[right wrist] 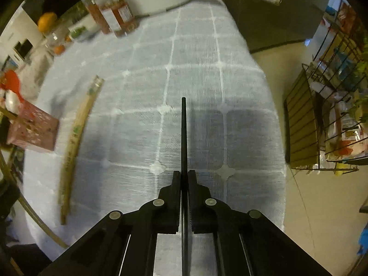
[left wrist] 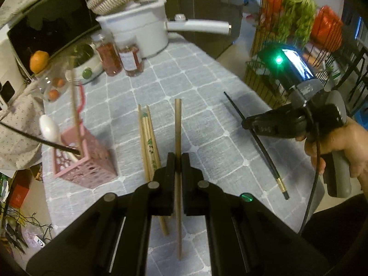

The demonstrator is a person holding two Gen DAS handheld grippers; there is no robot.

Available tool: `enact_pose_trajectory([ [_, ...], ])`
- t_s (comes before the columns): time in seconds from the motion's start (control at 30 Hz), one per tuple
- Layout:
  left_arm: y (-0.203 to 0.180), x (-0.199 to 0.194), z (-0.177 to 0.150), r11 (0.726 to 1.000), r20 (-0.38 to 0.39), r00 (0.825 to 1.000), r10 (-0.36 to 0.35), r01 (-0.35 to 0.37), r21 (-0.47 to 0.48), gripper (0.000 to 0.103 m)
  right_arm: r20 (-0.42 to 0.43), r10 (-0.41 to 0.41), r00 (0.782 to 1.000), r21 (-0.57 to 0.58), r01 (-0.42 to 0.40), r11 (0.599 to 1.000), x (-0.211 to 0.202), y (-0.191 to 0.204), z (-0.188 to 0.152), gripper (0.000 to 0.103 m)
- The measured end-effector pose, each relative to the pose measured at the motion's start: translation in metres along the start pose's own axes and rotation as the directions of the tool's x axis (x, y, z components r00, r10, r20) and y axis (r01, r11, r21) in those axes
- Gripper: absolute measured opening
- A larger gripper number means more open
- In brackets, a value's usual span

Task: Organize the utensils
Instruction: 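Lift the wooden chopstick with the left tool while the right tool lifts the black chopstick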

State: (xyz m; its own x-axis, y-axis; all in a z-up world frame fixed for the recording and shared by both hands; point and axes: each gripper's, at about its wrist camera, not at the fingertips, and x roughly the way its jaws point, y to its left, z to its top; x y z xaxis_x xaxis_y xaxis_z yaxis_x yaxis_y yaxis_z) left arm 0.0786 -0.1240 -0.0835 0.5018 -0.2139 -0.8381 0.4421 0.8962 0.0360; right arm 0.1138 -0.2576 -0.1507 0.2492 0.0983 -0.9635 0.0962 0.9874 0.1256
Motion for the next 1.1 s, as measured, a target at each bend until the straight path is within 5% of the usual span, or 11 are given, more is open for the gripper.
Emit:
enact_pose_trajectory([
  [0.27,0.028,-0.042,-0.014,0.996,0.137,0.99,-0.035,0.046,-0.077,0.005,0.164,0.06,0.985,-0.028,-0.056,0.998,-0.066,0.013,-0.015,0.006],
  [0.4,0.044,-0.062,-0.022,0.993,0.241,0.97,-0.013,0.041,-0.108,0.005,0.243,0.117,0.963,-0.073,-0.102,0.992,-0.097,0.027,-0.028,0.005],
  [0.77,0.082,-0.1,-0.026,0.977,0.369,0.929,0.02,0.06,-0.204,0.005,0.379,0.194,0.905,-0.227,-0.112,0.967,-0.139,0.081,-0.041,0.005],
  [1.1,0.121,-0.129,-0.019,0.948,0.5,0.843,0.199,-0.037,-0.316,0.005,0.389,0.247,0.887,-0.311,-0.125,0.942,-0.158,0.122,-0.033,0.006],
])
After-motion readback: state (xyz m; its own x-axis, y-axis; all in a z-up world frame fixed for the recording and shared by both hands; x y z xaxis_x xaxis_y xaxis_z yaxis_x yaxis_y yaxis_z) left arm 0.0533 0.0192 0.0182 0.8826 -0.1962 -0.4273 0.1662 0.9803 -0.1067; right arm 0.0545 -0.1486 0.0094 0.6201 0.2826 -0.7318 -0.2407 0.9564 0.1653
